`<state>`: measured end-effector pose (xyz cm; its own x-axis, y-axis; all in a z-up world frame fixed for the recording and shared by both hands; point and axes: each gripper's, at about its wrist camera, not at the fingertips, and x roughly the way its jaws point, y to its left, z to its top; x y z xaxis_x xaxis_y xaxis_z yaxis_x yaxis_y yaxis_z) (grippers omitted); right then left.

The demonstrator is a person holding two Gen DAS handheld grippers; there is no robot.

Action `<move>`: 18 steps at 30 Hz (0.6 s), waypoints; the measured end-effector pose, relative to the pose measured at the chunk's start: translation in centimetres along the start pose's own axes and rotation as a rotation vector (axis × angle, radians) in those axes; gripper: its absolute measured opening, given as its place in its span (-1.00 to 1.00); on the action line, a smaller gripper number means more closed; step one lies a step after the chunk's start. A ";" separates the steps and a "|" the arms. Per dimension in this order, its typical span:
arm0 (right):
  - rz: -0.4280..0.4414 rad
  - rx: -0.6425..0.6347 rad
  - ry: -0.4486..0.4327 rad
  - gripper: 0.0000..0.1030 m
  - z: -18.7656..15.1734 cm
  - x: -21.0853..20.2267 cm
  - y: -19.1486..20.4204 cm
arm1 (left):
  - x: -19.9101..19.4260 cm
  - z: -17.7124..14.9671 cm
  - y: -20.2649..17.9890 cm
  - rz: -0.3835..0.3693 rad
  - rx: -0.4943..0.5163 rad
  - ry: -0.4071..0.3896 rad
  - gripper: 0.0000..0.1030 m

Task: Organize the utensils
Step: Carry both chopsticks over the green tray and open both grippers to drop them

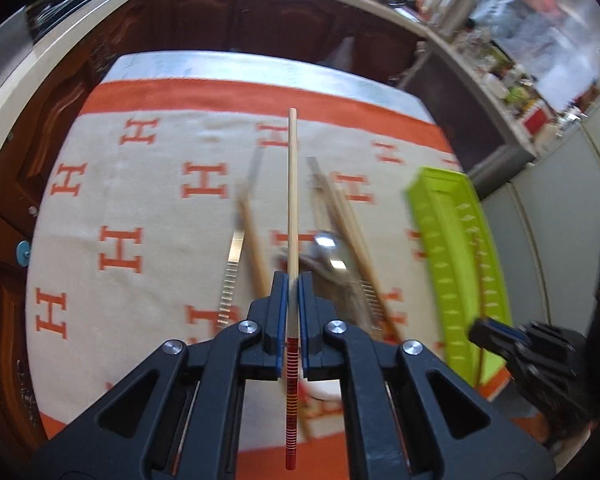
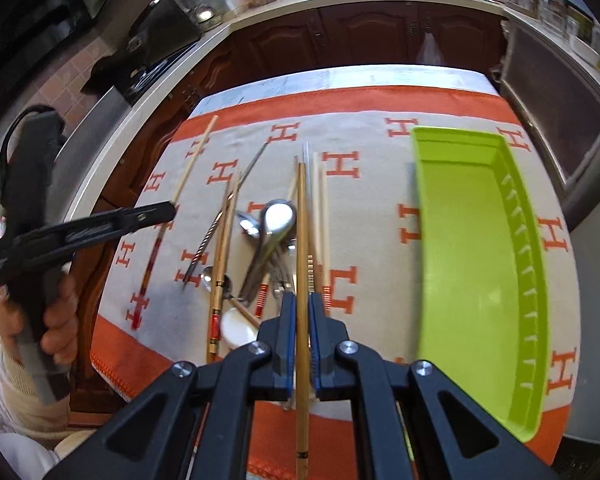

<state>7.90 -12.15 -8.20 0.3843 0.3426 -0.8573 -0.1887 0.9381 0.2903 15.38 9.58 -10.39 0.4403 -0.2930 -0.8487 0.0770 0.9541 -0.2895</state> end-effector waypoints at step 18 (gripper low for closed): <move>-0.062 0.156 -0.004 -0.88 5.4 -1.6 -13.1 | 5.6 0.6 -21.2 -0.202 0.075 0.107 -0.94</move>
<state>14.67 -24.74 -8.31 0.3946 0.2840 -0.8739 -0.0225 0.9537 0.2998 16.79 -12.28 -8.72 0.3124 -0.4792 -0.8202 0.2221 0.8763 -0.4274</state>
